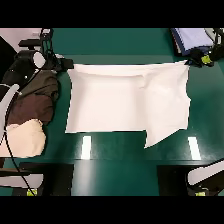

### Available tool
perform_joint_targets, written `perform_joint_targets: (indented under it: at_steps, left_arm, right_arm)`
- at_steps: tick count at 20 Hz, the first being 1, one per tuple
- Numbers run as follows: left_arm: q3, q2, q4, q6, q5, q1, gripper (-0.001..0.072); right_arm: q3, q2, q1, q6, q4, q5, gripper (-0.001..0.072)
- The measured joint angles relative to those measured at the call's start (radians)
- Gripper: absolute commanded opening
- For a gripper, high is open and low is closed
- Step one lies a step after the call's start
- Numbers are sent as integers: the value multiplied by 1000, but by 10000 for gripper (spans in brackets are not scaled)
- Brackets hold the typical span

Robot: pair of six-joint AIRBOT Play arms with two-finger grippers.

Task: Fold the shirts.

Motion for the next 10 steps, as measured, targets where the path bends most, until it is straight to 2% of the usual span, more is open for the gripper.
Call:
perform_joint_targets:
  at_steps: [4, 8, 9, 10]
  left_arm:
    - [-6, -13, -33, 93, -141, 18, 24]
    - [-75, -18, -121, 180, -183, 23, 24]
    - [-91, -18, -140, 193, -182, 24, 24]
    - [-107, -18, -156, 203, -180, 24, 25]
  right_arm:
    - [-116, 24, -44, -43, -8, 61, 13]
    - [-331, 89, -61, -60, -11, 26, 16]
    - [-380, 103, -60, -61, -10, 10, 53]
    - [-422, 114, -55, -61, -11, -4, 286]
